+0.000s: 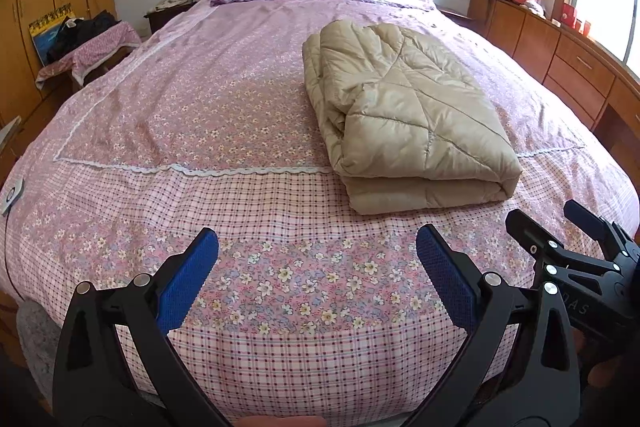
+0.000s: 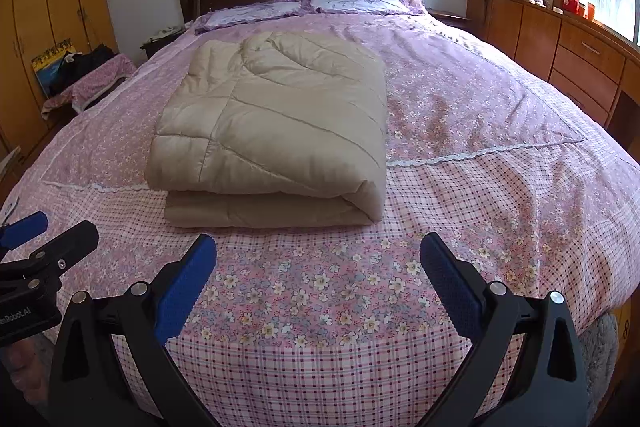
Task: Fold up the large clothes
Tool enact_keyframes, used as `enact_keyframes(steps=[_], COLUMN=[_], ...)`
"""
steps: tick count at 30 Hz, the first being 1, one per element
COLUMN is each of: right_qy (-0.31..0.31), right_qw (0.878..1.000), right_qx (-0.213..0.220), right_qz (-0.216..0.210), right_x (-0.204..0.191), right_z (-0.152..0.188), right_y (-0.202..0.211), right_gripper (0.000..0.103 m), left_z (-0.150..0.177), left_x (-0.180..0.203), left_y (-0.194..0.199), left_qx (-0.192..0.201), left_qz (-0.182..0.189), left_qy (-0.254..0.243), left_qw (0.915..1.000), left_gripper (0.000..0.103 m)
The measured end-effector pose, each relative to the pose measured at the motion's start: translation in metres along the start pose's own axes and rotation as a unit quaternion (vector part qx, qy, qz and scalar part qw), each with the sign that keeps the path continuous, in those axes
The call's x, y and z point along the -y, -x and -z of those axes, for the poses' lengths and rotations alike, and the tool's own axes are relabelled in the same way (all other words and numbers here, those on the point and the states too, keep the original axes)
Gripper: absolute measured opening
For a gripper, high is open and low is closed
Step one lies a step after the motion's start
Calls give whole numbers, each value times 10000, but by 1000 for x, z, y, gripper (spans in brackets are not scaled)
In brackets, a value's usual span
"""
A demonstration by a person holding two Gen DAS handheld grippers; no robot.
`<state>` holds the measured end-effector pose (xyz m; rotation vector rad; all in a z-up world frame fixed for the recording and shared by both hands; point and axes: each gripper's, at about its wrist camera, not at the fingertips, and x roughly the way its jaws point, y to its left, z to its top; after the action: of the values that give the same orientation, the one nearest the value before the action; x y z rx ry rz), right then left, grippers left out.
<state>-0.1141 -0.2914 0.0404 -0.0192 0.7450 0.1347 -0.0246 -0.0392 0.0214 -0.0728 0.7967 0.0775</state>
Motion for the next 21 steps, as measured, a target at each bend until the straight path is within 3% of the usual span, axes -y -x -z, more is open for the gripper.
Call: enact_keyframes(steps=[21], right_qy=[33], right_qw=[9999], right_qx=[-162], right_qz=[37], right_x=[3], right_z=[4], right_y=[-11], right_gripper=[97], left_z=[3], left_x=[2], left_y=[-8], left_qx=[-106], left_qz=[-19], left_qy=[-41], left_qw=[9999], left_gripper=[99])
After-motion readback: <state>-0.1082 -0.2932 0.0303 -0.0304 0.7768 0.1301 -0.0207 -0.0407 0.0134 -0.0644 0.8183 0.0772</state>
